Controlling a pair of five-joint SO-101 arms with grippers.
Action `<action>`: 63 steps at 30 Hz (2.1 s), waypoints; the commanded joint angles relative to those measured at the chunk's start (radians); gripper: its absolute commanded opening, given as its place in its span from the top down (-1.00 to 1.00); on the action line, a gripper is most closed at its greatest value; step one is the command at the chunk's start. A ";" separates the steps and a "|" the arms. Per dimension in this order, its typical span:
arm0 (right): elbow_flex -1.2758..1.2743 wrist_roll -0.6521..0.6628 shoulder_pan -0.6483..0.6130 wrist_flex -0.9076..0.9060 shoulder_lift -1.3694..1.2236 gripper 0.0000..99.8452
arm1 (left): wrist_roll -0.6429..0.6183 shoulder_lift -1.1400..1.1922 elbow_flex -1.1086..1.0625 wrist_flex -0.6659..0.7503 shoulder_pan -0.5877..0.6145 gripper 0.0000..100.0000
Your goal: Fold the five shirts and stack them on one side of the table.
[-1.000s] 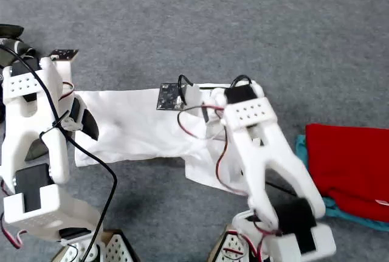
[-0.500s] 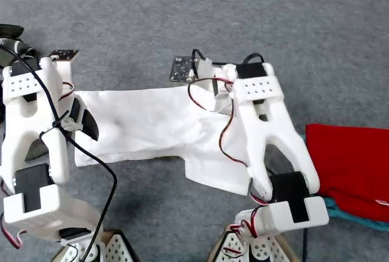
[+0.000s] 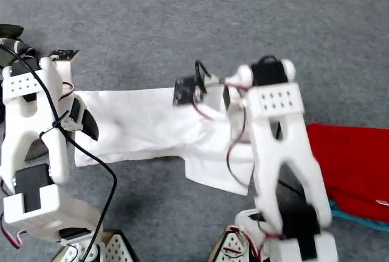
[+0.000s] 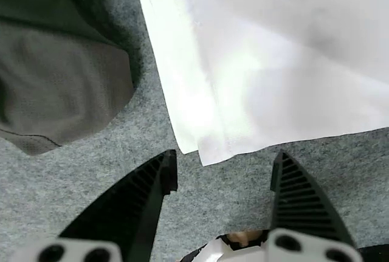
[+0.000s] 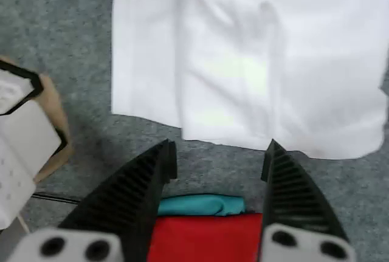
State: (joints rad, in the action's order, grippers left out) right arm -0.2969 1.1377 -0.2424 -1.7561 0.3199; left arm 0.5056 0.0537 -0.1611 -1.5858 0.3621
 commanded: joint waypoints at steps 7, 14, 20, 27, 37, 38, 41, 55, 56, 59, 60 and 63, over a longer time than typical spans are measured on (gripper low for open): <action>-0.680 -0.175 -0.298 0.293 0.311 0.51 | 0.028 -0.269 -0.126 0.015 -0.023 0.48; -0.782 -0.362 -0.438 0.509 0.213 0.51 | 0.021 -0.487 -0.305 0.083 -0.025 0.48; -0.780 -0.423 -0.437 0.649 0.038 0.51 | 0.021 -0.562 -0.353 0.081 -0.023 0.48; -0.762 -0.425 -0.435 0.684 -0.067 0.63 | 0.023 -0.573 -0.356 0.077 -0.023 0.48; -0.751 -0.423 -0.282 0.726 -0.062 0.96 | 0.023 -0.573 -0.351 0.075 -0.023 0.48; -0.739 -0.423 -0.259 0.726 -0.062 0.96 | 0.023 -0.573 -0.351 0.075 -0.023 0.48; -0.688 -0.423 -0.216 0.709 -0.062 0.96 | 0.023 -0.573 -0.351 0.075 -0.023 0.48; -0.188 -0.416 -0.170 0.367 -0.074 0.97 | 0.026 -0.573 -0.351 0.075 -0.023 0.48; -0.162 -0.400 -0.157 0.374 -0.084 0.99 | 0.026 -0.573 -0.351 0.075 -0.023 0.48; -0.107 -0.338 -0.122 0.385 -0.143 0.99 | 0.026 -0.573 -0.348 0.074 -0.023 0.48; -0.085 -0.321 -0.110 0.387 -0.170 0.99 | 0.026 -0.573 -0.348 0.074 -0.023 0.48; -0.010 -0.288 -0.073 0.387 -0.257 0.99 | 0.026 -0.573 -0.348 0.074 -0.023 0.48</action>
State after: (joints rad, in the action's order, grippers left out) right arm -0.4104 0.8170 -0.3560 -1.3694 0.1204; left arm 0.5255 -0.4895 -0.5171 -1.5106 0.3422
